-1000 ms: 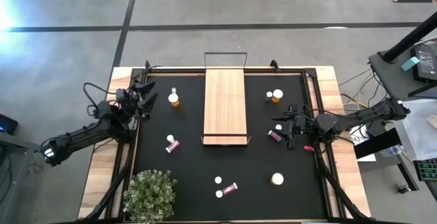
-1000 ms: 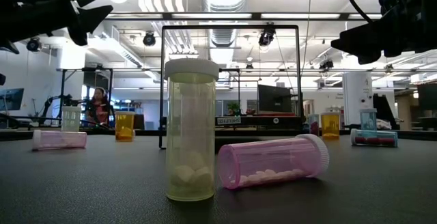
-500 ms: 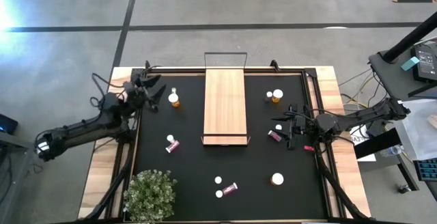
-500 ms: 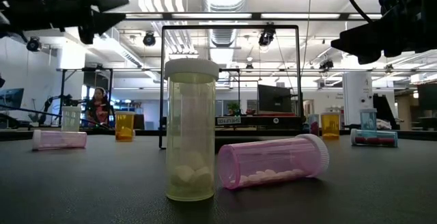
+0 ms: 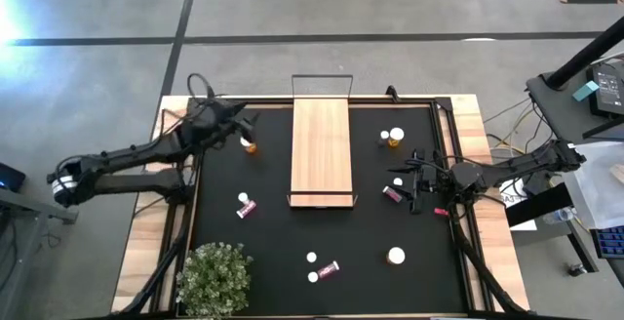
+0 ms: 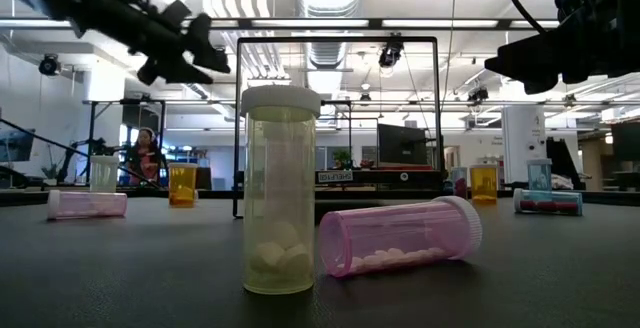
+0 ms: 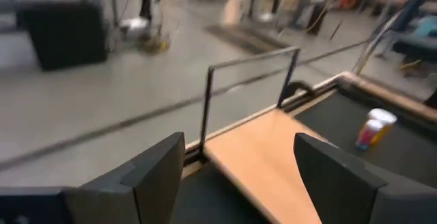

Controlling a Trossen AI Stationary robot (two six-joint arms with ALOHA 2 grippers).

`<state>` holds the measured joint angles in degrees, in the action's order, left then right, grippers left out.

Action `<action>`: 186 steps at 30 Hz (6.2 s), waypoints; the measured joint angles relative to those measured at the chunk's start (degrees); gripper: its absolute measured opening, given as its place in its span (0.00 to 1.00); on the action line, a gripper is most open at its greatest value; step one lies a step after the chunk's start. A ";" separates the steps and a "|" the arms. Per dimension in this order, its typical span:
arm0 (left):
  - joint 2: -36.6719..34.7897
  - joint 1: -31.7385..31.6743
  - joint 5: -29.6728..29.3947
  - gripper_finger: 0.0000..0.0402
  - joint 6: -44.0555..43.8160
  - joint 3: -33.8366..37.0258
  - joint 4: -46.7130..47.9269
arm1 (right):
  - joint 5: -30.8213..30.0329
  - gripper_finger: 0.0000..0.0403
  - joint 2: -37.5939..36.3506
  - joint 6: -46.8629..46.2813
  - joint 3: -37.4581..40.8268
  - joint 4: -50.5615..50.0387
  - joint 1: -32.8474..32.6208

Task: Pick and place medicine bottles onto shelf by color
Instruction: Put the top left orange medicine bottle on the shelf

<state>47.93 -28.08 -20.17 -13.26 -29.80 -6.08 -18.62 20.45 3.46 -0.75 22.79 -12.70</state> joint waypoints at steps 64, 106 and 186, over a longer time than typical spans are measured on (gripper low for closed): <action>25.48 -0.05 0.57 0.87 -45.96 -15.04 44.59 | -0.01 0.49 0.00 0.00 0.01 0.00 -0.01; 35.82 -0.02 -4.25 0.50 -43.26 -15.20 39.90 | -0.01 0.49 0.00 0.00 0.01 -0.01 -0.01; 65.14 2.64 9.27 0.45 2.14 -60.60 33.23 | 0.01 0.49 0.02 0.00 0.01 0.00 -0.01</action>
<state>113.07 -25.43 -10.90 -11.12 -90.39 27.15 -18.61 20.47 3.46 -0.73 22.79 -12.71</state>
